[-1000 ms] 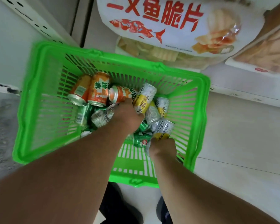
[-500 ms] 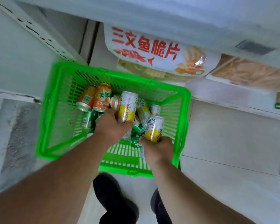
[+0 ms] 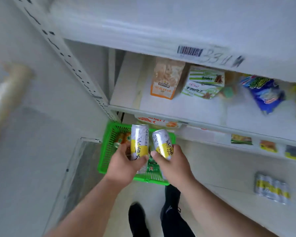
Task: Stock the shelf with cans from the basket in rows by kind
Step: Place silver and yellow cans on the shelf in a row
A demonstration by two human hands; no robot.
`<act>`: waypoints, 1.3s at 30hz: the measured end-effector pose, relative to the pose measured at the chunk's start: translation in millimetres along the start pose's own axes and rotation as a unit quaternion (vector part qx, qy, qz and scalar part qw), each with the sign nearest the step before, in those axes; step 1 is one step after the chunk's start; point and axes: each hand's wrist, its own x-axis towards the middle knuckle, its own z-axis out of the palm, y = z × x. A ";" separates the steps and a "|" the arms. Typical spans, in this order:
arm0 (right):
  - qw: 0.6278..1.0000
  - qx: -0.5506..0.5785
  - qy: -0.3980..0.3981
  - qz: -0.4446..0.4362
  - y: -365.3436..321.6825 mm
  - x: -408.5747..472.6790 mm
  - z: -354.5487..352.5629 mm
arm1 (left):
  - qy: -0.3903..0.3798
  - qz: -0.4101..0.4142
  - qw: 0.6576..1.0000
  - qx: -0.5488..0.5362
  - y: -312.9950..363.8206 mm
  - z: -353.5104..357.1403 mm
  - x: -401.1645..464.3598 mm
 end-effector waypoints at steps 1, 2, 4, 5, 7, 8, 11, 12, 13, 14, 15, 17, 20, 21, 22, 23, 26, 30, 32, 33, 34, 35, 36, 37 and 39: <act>1.000 0.012 0.007 -0.010 -15.9 -20.8 -13.7 | -0.006 0.009 1.000 -0.001 17.4 -11.5 -19.2; 0.999 0.028 0.014 -0.018 -31.0 -42.1 -27.3 | -0.012 0.016 1.000 0.001 33.4 -22.5 -38.1; 0.997 0.066 0.025 -0.033 -56.6 -82.5 -53.5 | -0.020 0.034 0.999 0.001 63.2 -41.1 -72.9; 0.995 0.080 0.030 -0.042 -68.1 -101.7 -66.2 | -0.021 0.048 0.999 -0.001 78.0 -49.0 -89.4; 0.993 0.093 0.043 -0.058 -86.2 -134.2 -87.6 | -0.022 0.076 0.997 -0.004 104.6 -61.7 -118.1; 0.992 0.099 0.053 -0.065 -94.5 -148.2 -97.6 | -0.023 0.092 0.995 -0.002 118.2 -65.6 -131.3; 0.985 0.128 0.089 -0.080 -116.4 -180.1 -127.8 | -0.029 0.144 0.989 0.012 154.9 -71.4 -162.2; 0.982 0.135 0.104 -0.084 -121.8 -188.4 -137.9 | -0.029 0.158 0.987 0.014 165.3 -71.7 -169.6; 0.979 0.140 0.117 -0.090 -125.6 -195.5 -148.2 | -0.030 0.173 0.984 0.017 175.2 -70.8 -176.2; 0.976 0.144 0.132 -0.096 -129.0 -201.5 -159.3 | -0.033 0.184 0.982 0.023 185.4 -69.2 -182.0; 0.973 0.149 0.147 -0.101 -131.1 -206.7 -170.4 | -0.038 0.195 0.980 0.029 194.3 -66.2 -186.4; 0.965 0.157 0.176 -0.112 -133.0 -214.0 -192.5 | -0.047 0.215 0.975 0.042 210.3 -58.7 -193.7; 0.956 0.170 0.205 -0.124 -130.8 -219.9 -224.4 | -0.054 0.241 0.968 0.042 233.0 -43.0 -205.1; 0.953 0.176 0.212 -0.125 -128.7 -220.6 -234.5 | -0.053 0.252 0.965 0.040 240.4 -36.3 -208.4; 0.951 0.181 0.216 -0.126 -125.9 -220.7 -244.5 | -0.048 0.258 0.964 0.038 247.7 -28.9 -211.4; 0.949 0.187 0.217 -0.130 -122.0 -219.9 -254.3 | -0.048 0.260 0.964 0.036 255.5 -20.5 -214.6; 0.946 0.199 0.214 -0.138 -106.4 -214.1 -285.3 | -0.059 0.265 0.962 0.033 277.5 11.9 -219.5; 0.946 0.204 0.204 -0.149 -80.3 -199.6 -340.0 | -0.063 0.269 0.961 0.021 309.3 66.8 -227.0; 0.948 0.195 0.201 -0.153 -65.6 -189.3 -372.6 | -0.061 0.265 0.962 0.013 325.5 96.7 -230.4; 0.949 0.187 0.203 -0.154 -58.6 -183.9 -389.2 | -0.057 0.262 0.963 0.008 333.2 112.1 -231.2; 0.950 0.182 0.203 -0.154 -51.8 -178.7 -406.0 | -0.051 0.260 0.964 0.002 341.2 127.2 -232.5; 0.950 0.179 0.203 -0.154 -45.1 -173.3 -422.5 | -0.044 0.258 0.965 -0.002 348.2 142.2 -232.2; 0.951 0.176 0.203 -0.153 -38.7 -168.8 -438.4 | -0.039 0.255 0.966 -0.005 355.2 156.6 -232.4; 0.952 0.173 0.204 -0.152 -32.9 -164.5 -453.3 | -0.036 0.252 0.967 -0.009 361.5 170.0 -232.5; 0.953 0.167 0.208 -0.147 -22.0 -154.3 -480.9 | -0.036 0.247 0.968 -0.014 373.5 193.2 -232.7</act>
